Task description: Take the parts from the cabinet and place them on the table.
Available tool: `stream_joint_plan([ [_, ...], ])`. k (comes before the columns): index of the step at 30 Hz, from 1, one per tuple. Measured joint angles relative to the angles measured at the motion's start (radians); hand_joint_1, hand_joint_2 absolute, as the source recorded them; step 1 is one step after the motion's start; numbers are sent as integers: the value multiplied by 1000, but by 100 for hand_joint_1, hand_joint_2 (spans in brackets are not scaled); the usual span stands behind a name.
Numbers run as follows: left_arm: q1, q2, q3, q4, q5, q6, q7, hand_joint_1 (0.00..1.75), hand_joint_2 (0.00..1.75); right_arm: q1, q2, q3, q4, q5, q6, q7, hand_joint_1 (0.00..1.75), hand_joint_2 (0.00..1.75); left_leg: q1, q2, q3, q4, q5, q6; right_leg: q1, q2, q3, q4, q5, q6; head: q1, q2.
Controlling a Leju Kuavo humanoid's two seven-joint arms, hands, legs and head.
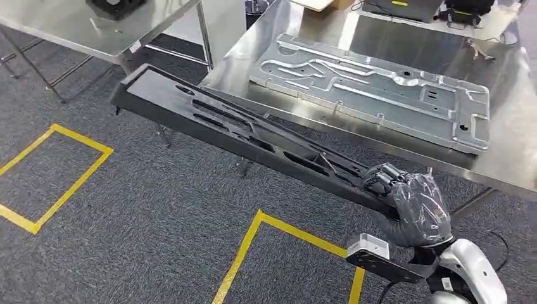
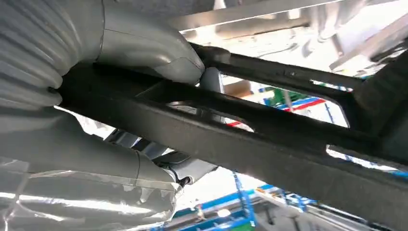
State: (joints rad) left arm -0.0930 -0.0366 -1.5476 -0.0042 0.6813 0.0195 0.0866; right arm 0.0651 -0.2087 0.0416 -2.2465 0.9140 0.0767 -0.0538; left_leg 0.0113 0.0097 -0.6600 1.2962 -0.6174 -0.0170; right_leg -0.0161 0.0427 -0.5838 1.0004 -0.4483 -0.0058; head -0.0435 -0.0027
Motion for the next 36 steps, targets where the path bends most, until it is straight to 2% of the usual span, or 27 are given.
stream_joint_plan([
  [2, 1, 1, 1, 0, 12, -6, 0, 0, 175, -5, 0, 0, 5, -1, 3, 2, 175, 175, 2, -4, 46, -120, 86, 2, 0, 27, -1, 5, -2, 2, 0, 0],
  [3, 0, 2, 2, 0, 16, -11, 0, 0, 175, -8, 0, 0, 7, -2, 5, 2, 175, 175, 3, -18, 78, -196, 129, 4, -1, 38, -1, 8, -3, 5, 0, 0],
  [4, 0, 3, 5, 0, 21, -14, 0, 0, 175, -13, 0, 0, 9, -2, 7, 2, 175, 175, 7, -56, 97, -248, 136, 8, -2, 48, -4, 14, -6, 9, 0, 0],
  [5, 1, 3, 7, 0, 22, -17, 0, 0, 175, -21, 0, 0, 11, -3, 7, 2, 175, 175, 8, -86, 100, -265, 126, 10, 3, 59, -13, 23, -7, 18, 0, 0],
  [8, -2, 2, 12, 0, 42, -30, -3, 0, 175, -30, 2, 0, 17, -3, 10, 2, 175, 175, 0, -59, 100, -259, 132, 30, -6, 86, -22, 13, 5, 39, 0, 0],
  [9, -3, -3, 18, 0, 51, -40, -5, 0, 175, -33, 3, 0, 18, -3, 11, 1, 175, 175, 6, -45, 102, -269, 139, 40, -4, 90, -25, 14, 6, 45, 0, 0],
  [10, -2, -2, 24, 0, 56, -47, -6, 0, 175, -38, 7, 0, 21, -3, 11, 1, 175, 175, 7, -32, 103, -274, 144, 48, -2, 37, -31, 32, -9, 47, 0, 0],
  [11, 0, -2, 25, 0, 63, -52, -7, 0, 175, -51, 7, 1, 24, -3, 12, 1, 175, 175, 7, -22, 101, -274, 144, 54, 1, -3, -54, 79, -42, 49, 0, 0],
  [13, 5, -3, 26, 0, 66, -55, -8, 0, 175, -69, 14, 2, 35, -5, 13, 0, 175, 175, 2, 4, 99, -274, 143, 57, -1, -32, -127, 235, -117, 53, 0, 0],
  [14, 6, -2, 27, 0, 69, -55, -7, 0, 175, -72, 19, 3, 40, -6, 14, 0, 175, 175, 0, 16, 98, -274, 142, 59, -1, -36, -156, 295, -136, 54, 0, 0],
  [15, 7, -3, 28, 0, 71, -55, -7, 0, 175, -75, 23, 3, 46, -6, 15, 0, 175, 175, -1, 28, 99, -274, 141, 59, -1, -38, -164, 314, -129, 54, 0, 0],
  [16, 7, -3, 30, 0, 74, -56, -7, 0, 175, -78, 27, 3, 50, -6, 17, 0, 175, 175, -2, 40, 100, -274, 140, 59, -1, -40, -147, 282, -102, 52, 0, 0],
  [18, 5, -5, 32, 0, 81, -56, -7, 0, 175, -87, 32, 4, 56, -6, 18, 0, 175, 175, -5, 60, 105, -274, 138, 56, 4, -57, -64, 131, -27, 40, 0, 0],
  [19, 5, -6, 33, 0, 84, -56, -7, 0, 175, -94, 33, 5, 56, -6, 18, 0, 175, 175, -7, 70, 109, -274, 135, 54, 12, -101, -12, 42, 1, 28, 0, 0],
  [20, 6, -8, 34, 0, 84, -56, -8, 0, 175, -101, 34, 7, 57, -6, 18, 0, 175, 175, -15, 79, 110, -272, 130, 49, 27, -143, -4, 16, -16, 17, 0, 0],
  [23, 7, -8, 34, 0, 87, -56, -7, 0, 175, -102, 34, 18, 64, -6, 18, -1, 175, 175, -14, 108, 117, -275, 125, 37, 28, -102, -11, 15, -11, 11, 0, 0],
  [24, 5, -8, 34, 0, 88, -56, -6, 0, 175, -102, 35, 19, 64, -6, 19, -1, 175, 175, -19, 122, 123, -276, 121, 29, 21, -87, -9, 7, -6, 4, 0, 0],
  [25, 4, -7, 34, 0, 90, -56, -6, 0, 175, -101, 35, 20, 65, -5, 18, -1, 175, 175, -12, 87, 120, -263, 110, 20, 13, -79, -2, 1, -1, 1, 0, 0],
  [26, 8, -7, 34, 0, 91, -56, -6, 0, 175, -106, 35, 22, 66, -5, 19, -1, 175, 175, -10, 40, 103, -221, 80, 16, 10, -67, -2, 0, 1, -4, 0, 0],
  [27, 11, -8, 34, 0, 92, -56, -6, 0, 175, -109, 35, 24, 68, -5, 19, -2, 175, 175, -8, 16, 71, -154, 42, 15, 10, -60, -2, 0, 1, -8, 0, 0],
  [29, 15, -8, 34, 0, 93, -53, -5, 0, 175, -108, 35, 30, 74, 20, 16, 0, 175, 175, -6, 0, -5, -3, -17, 10, 10, -42, -3, 1, 0, -11, 0, 0],
  [30, 16, -8, 34, 0, 93, -52, -5, 0, 175, -108, 35, 30, 77, 38, 16, 3, 175, 175, -6, -1, -26, 30, -15, 9, 10, -33, -3, 3, -1, -10, 0, 0],
  [31, 17, -8, 34, 0, 94, -50, -8, 0, 175, -109, 35, 31, 80, 53, 16, 7, 175, 175, -5, -1, -22, 9, 16, 8, 10, -25, -1, 5, -2, -10, 0, 0],
  [32, 17, -8, 34, 0, 94, -50, -8, 0, 175, -110, 35, 32, 83, 61, 17, 13, 175, 175, -4, -1, -1, -47, 58, 8, 10, -19, 0, 7, -4, -9, 0, 0],
  [34, 16, -7, 34, 0, 95, -50, -9, 0, 175, -115, 35, 34, 89, 71, 19, 15, 175, 175, 0, -6, 69, -213, 148, 12, 9, -10, 2, 16, -11, 0, 0, 0],
  [35, 15, -7, 34, 0, 95, -50, -10, 0, 175, -122, 35, 35, 91, 72, 19, 16, 175, 175, -2, -16, 80, -247, 136, 15, 14, -7, -3, 25, -15, 6, 0, 0],
  [36, 14, -7, 34, 0, 95, -50, -10, 0, 175, -128, 35, 37, 95, 72, 20, 18, 175, 175, -1, -15, 80, -251, 143, 25, 14, -3, -8, 28, -16, 10, 0, 0],
])
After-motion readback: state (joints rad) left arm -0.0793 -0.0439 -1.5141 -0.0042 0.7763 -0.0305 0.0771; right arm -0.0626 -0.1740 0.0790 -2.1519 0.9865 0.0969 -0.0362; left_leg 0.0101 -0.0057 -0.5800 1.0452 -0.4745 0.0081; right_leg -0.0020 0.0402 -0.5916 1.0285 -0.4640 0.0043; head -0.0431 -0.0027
